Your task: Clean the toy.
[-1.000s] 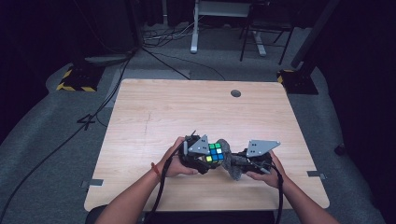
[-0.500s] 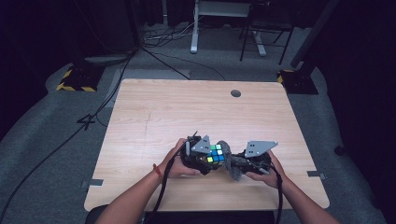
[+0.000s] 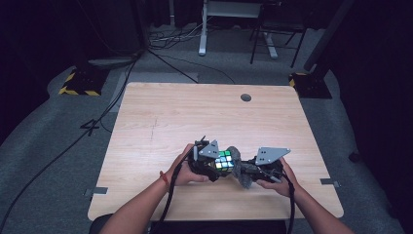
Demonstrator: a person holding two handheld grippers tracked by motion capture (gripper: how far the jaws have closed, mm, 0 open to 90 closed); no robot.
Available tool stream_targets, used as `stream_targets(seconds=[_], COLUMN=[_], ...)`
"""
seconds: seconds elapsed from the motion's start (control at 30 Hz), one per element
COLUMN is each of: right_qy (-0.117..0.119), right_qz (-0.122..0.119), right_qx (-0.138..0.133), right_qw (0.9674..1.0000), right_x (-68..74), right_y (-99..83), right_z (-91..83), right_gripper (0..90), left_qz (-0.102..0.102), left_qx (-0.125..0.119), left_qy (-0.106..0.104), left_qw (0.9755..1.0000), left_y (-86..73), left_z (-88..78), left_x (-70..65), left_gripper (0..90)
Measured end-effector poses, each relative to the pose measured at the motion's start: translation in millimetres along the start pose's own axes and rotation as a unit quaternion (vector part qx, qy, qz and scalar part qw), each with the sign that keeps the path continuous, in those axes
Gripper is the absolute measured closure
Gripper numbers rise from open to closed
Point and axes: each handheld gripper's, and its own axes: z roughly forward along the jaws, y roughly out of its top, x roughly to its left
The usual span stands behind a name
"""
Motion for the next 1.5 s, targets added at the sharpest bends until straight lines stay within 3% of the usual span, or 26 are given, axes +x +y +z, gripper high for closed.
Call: stream_targets(seconds=[0.1, 0.17, 0.23, 0.3, 0.37, 0.5, 0.63, 0.87, 1.07, 1.2, 1.3, 1.37, 1.5], right_qy=[0.0, 0.005, 0.006, 0.003, 0.001, -0.011, -0.006, -0.015, -0.012, -0.014, -0.013, -0.027, -0.036], right_qz=[-0.007, -0.011, -0.023, -0.032, -0.022, -0.011, 0.001, 0.011, -0.009, -0.031, -0.018, -0.025, -0.001], right_qx=[-0.015, -0.029, -0.019, -0.011, -0.015, -0.012, -0.003, 0.033, -0.015, -0.015, -0.02, -0.002, 0.022], right_qw=[0.9999, 0.9995, 0.9995, 0.9994, 0.9996, 0.9998, 1.0, 0.9993, 0.9998, 0.9993, 0.9995, 0.9993, 0.9991], right_x=[1.5, 4.1, 8.7, 10.9, 8.2, 0.9, -4.5, -12.5, -0.3, 10.2, 6.7, 3.6, -7.3], right_y=[5.0, 8.8, 12.1, 11.7, 9.2, 4.9, -1.6, -10.6, 4.8, 16.0, 16.0, 14.5, 5.1], right_z=[-4.1, -6.3, -4.4, -1.8, -2.7, -6.1, -3.5, 3.1, -8.6, -7.2, -6.0, -3.1, 0.6], right_gripper=[77.5, 77.6, 77.6, 77.6, 77.6, 77.6, 77.6, 77.6, 77.6, 77.5, 77.5, 77.5, 77.6], left_qz=[0.005, 0.027, 0.06, 0.067, 0.056, 0.056, 0.056, 0.058, 0.061, 0.065, 0.067, 0.065, 0.067], left_qx=[0.018, 0.037, 0.055, 0.065, 0.055, 0.039, 0.034, 0.016, 0.032, 0.037, 0.035, 0.032, 0.025], left_qy=[0.019, 0.02, 0.029, 0.028, 0.024, 0.028, 0.03, 0.031, 0.022, 0.022, 0.026, 0.025, 0.025], left_qw=[0.9996, 0.9988, 0.9963, 0.9953, 0.9966, 0.9973, 0.9974, 0.9977, 0.9973, 0.997, 0.9968, 0.9971, 0.9971], left_y=[0.8, 1.5, 1.6, 1.8, 1.1, 3.0, 4.4, 5.4, 4.7, 5.8, 6.1, 6.1, 6.7], left_z=[2.9, 8.1, 16.1, 19.3, 17.7, 11.5, 6.6, 0.4, 9.3, 12.8, 10.9, 9.9, 4.5], left_x=[-1.6, -6.1, -14.8, -16.4, -13.6, -12.8, -12.4, -12.2, -12.9, -15.4, -14.8, -15.1, -14.0], left_gripper=[27.1, 31.2, 33.4, 33.6, 33.7, 33.6, 33.7, 33.7, 33.7, 33.7, 33.7, 33.7, 33.7])
